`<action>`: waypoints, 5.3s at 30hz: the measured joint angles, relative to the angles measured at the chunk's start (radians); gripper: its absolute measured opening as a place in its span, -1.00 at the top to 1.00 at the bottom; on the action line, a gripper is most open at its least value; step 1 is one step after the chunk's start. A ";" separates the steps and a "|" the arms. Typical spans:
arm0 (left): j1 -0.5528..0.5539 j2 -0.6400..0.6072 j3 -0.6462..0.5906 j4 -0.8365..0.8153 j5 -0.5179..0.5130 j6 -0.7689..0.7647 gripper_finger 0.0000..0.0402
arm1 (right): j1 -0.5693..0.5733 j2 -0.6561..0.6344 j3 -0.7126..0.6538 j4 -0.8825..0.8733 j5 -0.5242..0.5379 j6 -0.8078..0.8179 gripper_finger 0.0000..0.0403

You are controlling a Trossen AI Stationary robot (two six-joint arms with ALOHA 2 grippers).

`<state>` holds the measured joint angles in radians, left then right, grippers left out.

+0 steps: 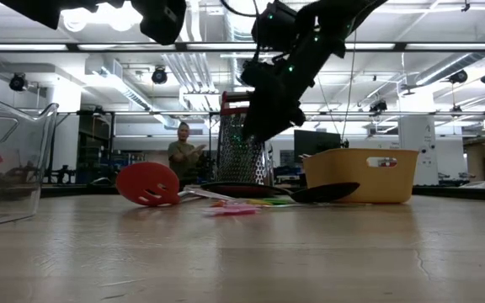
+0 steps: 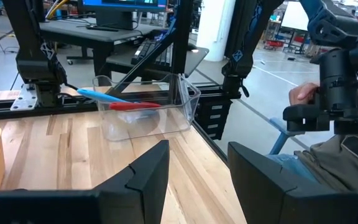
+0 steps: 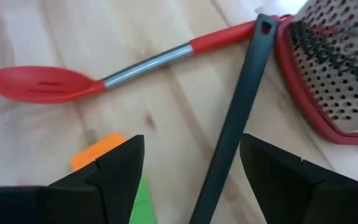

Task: Pick & Place Kitchen Items
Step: Put the black draining spoon into the right transparent bin

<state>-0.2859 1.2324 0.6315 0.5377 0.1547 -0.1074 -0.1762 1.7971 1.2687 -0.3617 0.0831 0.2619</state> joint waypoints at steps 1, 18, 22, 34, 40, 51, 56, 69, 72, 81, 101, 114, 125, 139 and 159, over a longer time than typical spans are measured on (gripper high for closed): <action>0.000 0.000 0.000 0.000 0.000 0.000 0.15 | 0.000 0.003 -0.004 0.007 0.000 0.000 -0.27; 0.000 0.000 0.000 -0.004 0.000 0.001 0.15 | 0.001 0.146 0.012 0.024 0.030 -0.038 -0.41; 0.000 0.000 0.000 -0.007 0.000 -0.001 0.15 | -0.005 0.202 0.030 0.025 0.057 -0.050 -0.34; 0.000 0.000 0.000 -0.009 0.000 -0.002 0.15 | -0.007 0.231 0.055 0.023 0.100 -0.056 -0.11; 0.000 0.000 0.000 -0.010 0.000 -0.002 0.15 | -0.007 0.206 0.053 0.017 0.096 -0.056 -0.13; 0.000 0.001 0.000 -0.011 0.000 -0.002 0.15 | -0.009 0.201 0.058 -0.016 0.130 -0.014 -0.49; 0.000 0.001 0.000 -0.011 0.000 -0.002 0.15 | -0.011 0.200 0.063 -0.026 0.183 -0.001 -0.59; 0.000 0.001 0.000 -0.011 0.000 -0.002 0.15 | -0.013 0.200 0.051 -0.032 0.180 0.026 -0.48; 0.000 0.001 0.000 -0.011 0.000 -0.002 0.15 | -0.013 0.200 0.041 -0.032 0.135 0.027 -0.45; 0.000 0.001 0.000 -0.011 0.000 -0.002 0.15 | -0.012 0.220 0.032 -0.034 0.126 0.010 -0.30; 0.000 0.001 0.000 -0.015 0.000 -0.002 0.15 | -0.012 0.222 0.036 -0.015 0.089 -0.018 0.66; 0.000 0.001 0.000 -0.015 0.000 -0.002 0.15 | 0.010 0.198 0.088 -0.051 0.039 -0.029 0.65; 0.000 0.001 0.000 -0.017 0.001 -0.006 0.15 | 0.114 0.012 0.106 -0.174 0.019 0.066 0.65; 0.000 0.001 0.000 -0.015 0.001 -0.006 0.15 | 0.351 -0.252 0.103 -0.464 0.251 0.283 0.65; 0.000 0.001 0.000 -0.016 0.001 -0.005 0.15 | 1.130 -0.306 0.013 -0.913 0.610 1.389 0.65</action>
<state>-0.2863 1.2331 0.6315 0.5217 0.1555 -0.1127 0.9541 1.4914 1.2812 -1.2751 0.6927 1.6506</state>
